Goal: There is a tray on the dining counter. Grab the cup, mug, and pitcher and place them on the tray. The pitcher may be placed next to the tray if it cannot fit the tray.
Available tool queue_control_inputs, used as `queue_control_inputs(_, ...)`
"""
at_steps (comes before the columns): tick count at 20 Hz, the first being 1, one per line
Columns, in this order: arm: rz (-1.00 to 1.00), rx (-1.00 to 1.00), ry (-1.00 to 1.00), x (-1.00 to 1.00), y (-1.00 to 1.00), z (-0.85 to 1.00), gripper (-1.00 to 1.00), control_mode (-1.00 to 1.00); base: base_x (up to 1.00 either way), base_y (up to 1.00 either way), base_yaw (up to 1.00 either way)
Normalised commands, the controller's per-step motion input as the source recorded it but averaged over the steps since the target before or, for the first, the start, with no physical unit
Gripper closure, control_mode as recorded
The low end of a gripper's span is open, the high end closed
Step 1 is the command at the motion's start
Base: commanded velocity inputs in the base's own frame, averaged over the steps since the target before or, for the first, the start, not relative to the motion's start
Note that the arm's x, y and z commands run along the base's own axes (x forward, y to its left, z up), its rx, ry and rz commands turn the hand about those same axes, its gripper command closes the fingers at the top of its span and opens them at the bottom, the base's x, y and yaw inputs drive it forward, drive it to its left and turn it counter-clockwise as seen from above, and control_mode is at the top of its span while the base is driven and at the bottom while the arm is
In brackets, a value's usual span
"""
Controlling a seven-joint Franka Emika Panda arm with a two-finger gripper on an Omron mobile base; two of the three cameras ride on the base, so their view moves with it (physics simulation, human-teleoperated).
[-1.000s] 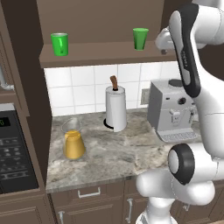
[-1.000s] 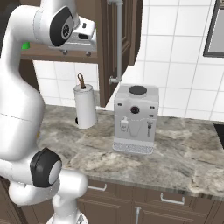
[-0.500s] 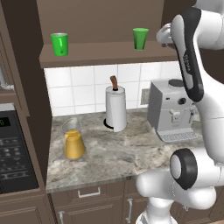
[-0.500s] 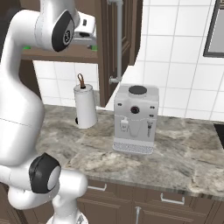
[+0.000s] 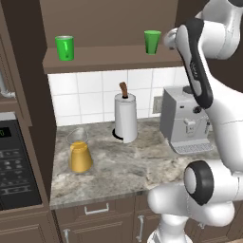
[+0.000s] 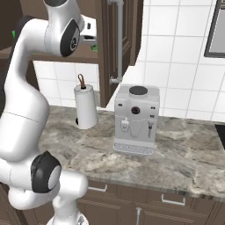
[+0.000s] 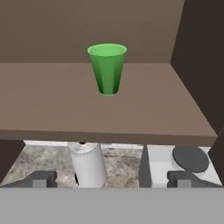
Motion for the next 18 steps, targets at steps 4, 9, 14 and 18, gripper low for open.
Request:
queue_control_inputs(4, 0.00, 0.00, 0.00, 0.50, 0.00, 0.25, -1.00, -1.00, 0.00, 0.00, 0.00)
queue_control_inputs(9, 0.00, 0.00, 0.00, 0.49, 0.00, 0.29, -1.00, -1.00, 0.00, 0.00, 0.00)
queue_control_inputs(14, 0.00, 0.00, 0.00, 0.33, 0.00, 0.06, -1.00, -1.00, 0.00, 0.00, 0.00)
queue_control_inputs(18, 0.00, 0.00, 0.00, 0.26, 0.00, 0.00, -1.00, -1.00, 0.00, 0.00, 0.00)
